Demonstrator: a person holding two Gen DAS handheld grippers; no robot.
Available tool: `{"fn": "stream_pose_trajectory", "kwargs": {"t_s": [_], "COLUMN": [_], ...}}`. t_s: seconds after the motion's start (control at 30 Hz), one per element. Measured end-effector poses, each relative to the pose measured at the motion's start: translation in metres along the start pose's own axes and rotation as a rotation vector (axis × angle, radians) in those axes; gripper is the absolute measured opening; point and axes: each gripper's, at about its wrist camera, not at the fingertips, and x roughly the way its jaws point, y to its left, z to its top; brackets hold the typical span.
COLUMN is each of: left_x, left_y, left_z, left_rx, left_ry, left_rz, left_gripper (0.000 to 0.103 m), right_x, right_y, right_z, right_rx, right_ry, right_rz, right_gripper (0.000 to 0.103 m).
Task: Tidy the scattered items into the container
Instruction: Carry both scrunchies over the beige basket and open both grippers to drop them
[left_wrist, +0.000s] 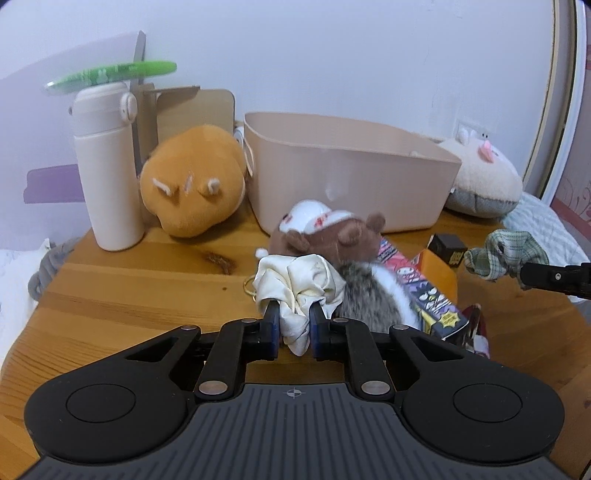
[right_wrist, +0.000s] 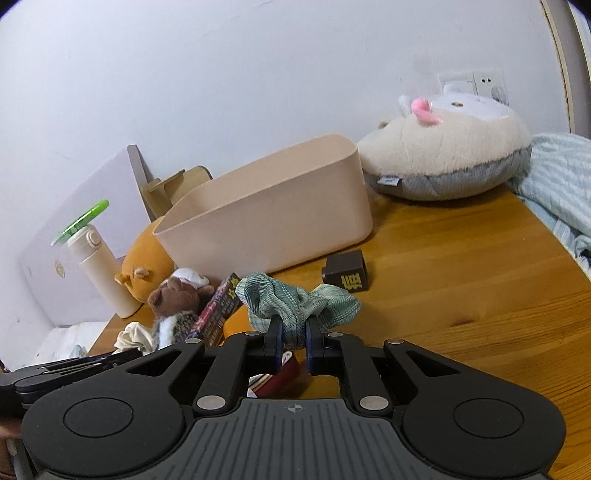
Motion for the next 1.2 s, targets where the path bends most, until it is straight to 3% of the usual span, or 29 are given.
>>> {"fn": "stream_pose_trajectory", "kwargs": {"t_s": [0.37,0.6,0.9,1.2], "left_x": [-0.026,-0.026,-0.001,0.047], "left_y": [-0.003,-0.017,-0.047,-0.059], "left_z": [0.028,0.064,0.112,0.150], "left_rx": [0.027,0.086,0.167,0.135], "left_ry": [-0.092,-0.168,-0.271,-0.283], "left_rz": [-0.013,-0.021,0.004,0.031], "left_gripper": [0.015,0.015,0.015,0.015], "right_x": [-0.013,-0.015,0.000,0.046], "right_y": [0.007,0.020,0.042,0.043], "right_z": [0.017,0.051,0.107,0.144], "right_rx": [-0.044,-0.130,-0.231,-0.229], "right_ry": [-0.035,-0.091,-0.190,-0.184], "right_rz": [-0.011,-0.021,-0.023,-0.020], "right_gripper": [0.011,0.011,0.011,0.011]}}
